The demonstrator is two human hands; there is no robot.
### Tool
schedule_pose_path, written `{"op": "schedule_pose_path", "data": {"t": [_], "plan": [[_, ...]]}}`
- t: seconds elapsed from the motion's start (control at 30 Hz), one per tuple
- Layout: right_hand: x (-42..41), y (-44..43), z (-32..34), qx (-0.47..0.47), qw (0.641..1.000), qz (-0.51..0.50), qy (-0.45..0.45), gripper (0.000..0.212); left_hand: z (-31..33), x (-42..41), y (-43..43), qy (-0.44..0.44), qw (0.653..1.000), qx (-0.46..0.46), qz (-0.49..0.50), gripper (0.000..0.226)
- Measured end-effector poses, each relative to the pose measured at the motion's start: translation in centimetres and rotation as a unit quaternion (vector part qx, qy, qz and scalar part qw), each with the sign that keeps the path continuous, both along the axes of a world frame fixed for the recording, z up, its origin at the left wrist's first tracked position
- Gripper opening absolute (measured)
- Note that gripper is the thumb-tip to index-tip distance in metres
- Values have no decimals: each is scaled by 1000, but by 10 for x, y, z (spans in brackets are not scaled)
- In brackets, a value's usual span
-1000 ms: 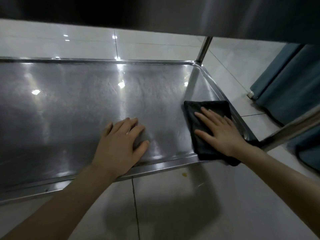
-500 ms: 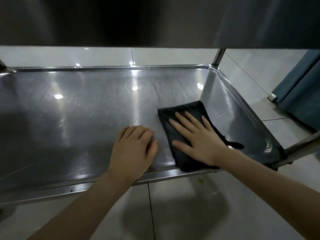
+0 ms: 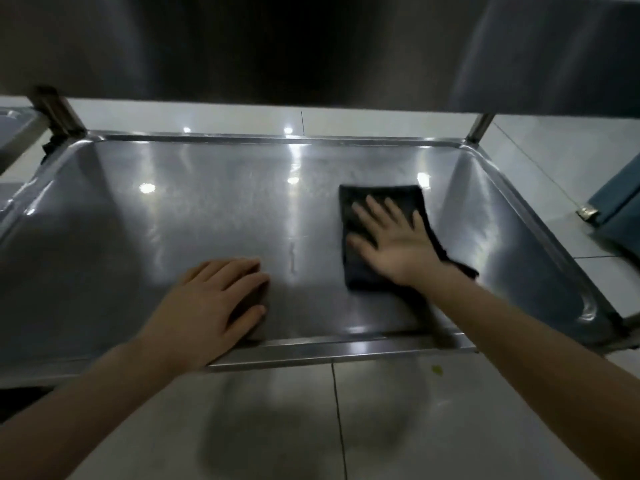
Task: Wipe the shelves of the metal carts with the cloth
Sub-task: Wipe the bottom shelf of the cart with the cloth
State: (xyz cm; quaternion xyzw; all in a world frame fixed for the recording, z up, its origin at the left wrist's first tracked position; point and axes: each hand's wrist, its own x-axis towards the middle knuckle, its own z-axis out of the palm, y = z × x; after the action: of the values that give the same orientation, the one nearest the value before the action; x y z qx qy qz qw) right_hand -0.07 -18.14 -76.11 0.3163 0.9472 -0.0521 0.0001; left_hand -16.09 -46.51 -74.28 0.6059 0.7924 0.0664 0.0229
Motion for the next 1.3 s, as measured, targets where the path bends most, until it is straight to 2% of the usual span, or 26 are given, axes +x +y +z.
{"op": "schedule_pose_path", "data": {"t": [0.07, 0.17, 0.27, 0.37, 0.43, 0.53, 0.63, 0.73, 0.83, 0.93, 1.0, 1.07, 1.2, 1.3], "plan": [[38, -52, -10, 32, 993, 110, 31, 66, -3, -14, -12, -8, 1000, 1, 7, 62], [55, -72, -18, 10, 990, 137, 39, 66, -10, -15, -16, -13, 1000, 23, 16, 61], [-4, -28, -6, 23, 999, 47, 16, 72, -10, -11, -13, -32, 998, 39, 33, 59], [-77, 10, -2, -46, 995, -92, 1, 70, -9, -11, -16, -42, 997, 50, 37, 57], [-105, 6, -1, -64, 989, -131, 9, 70, -8, -12, -18, -46, 997, 50, 36, 58], [-94, -36, -3, -36, 999, -30, 1, 69, 0, -20, -23, -59, 998, 36, 12, 60], [-34, -102, -14, 35, 991, 115, 53, 69, 1, -37, -40, -21, 999, 15, -40, 53], [-10, -126, -21, 7, 988, 148, 45, 66, -3, -46, -59, -31, 999, 27, -32, 50], [-67, -90, -6, 9, 998, 66, 11, 68, -6, -46, -61, -41, 998, 39, -16, 50], [-139, -60, 3, -58, 996, -60, -9, 69, -5, -48, -68, -47, 998, 41, -4, 50], [-164, -66, 4, -70, 993, -96, -6, 70, -3, -57, -84, -38, 999, 31, 0, 51], [-159, -89, 2, -63, 997, -52, -14, 69, -3, -72, -111, -36, 999, 27, 17, 53], [-92, -163, -11, 17, 990, 141, 14, 71, -6, -108, -167, -31, 993, 44, 101, 66], [-78, -182, -14, -4, 986, 168, 4, 69, -12, -122, -186, -40, 987, 65, 138, 70]]}}
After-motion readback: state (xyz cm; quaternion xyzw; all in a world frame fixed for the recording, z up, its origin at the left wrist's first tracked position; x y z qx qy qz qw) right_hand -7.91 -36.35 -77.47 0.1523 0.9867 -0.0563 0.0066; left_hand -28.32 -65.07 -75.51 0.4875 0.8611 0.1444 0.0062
